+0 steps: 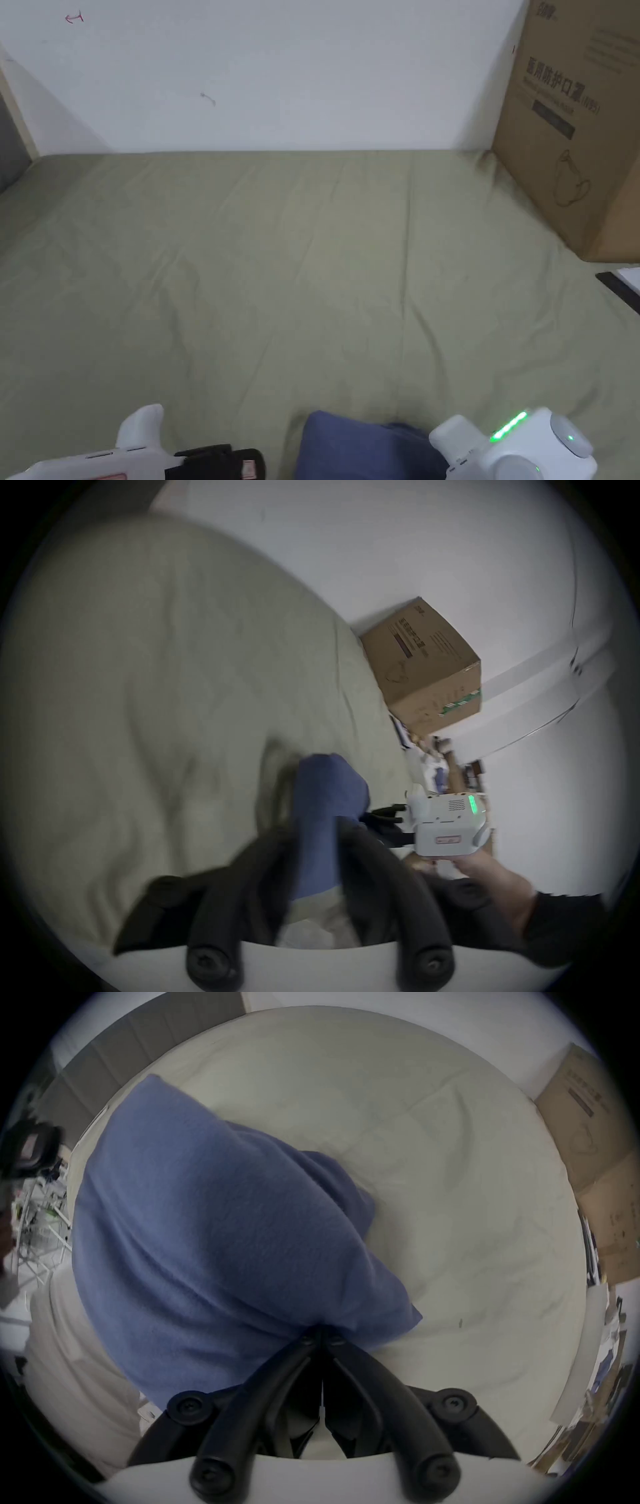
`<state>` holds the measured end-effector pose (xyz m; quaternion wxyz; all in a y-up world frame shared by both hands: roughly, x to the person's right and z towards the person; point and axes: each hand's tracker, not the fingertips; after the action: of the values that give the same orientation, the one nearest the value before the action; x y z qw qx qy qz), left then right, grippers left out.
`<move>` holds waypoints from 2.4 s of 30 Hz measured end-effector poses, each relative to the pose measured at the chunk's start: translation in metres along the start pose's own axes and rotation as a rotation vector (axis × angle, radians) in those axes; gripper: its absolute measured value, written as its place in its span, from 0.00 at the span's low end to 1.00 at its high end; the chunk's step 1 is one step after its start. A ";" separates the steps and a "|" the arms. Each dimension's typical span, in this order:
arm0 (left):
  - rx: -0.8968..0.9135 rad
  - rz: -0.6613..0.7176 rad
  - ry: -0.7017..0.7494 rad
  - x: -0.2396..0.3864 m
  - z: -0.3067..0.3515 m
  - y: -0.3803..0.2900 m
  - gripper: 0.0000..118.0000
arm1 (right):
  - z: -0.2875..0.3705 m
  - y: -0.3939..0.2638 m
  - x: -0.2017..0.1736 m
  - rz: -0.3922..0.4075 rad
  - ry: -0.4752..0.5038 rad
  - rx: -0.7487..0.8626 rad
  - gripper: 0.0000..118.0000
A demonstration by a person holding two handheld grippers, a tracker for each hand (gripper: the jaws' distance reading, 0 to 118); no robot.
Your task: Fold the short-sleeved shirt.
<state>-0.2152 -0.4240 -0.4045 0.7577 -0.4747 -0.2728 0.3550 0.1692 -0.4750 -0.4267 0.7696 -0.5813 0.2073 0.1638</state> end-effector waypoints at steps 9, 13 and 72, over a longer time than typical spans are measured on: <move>-0.370 0.077 -0.167 -0.037 -0.132 0.030 1.00 | 0.000 -0.008 0.013 -0.091 0.069 0.036 0.02; -0.466 0.029 -0.194 -0.017 -0.174 0.037 1.00 | -0.001 -0.011 0.017 -0.095 0.092 0.044 0.02; 0.769 -0.054 0.537 -0.006 0.163 0.021 0.15 | 0.146 -0.041 -0.052 -0.237 -0.099 0.760 0.02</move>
<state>-0.3470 -0.3363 -0.3590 0.9313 -0.2275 0.0717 0.2752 0.1635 -0.3462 -0.3311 0.9525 -0.2665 0.1471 0.0135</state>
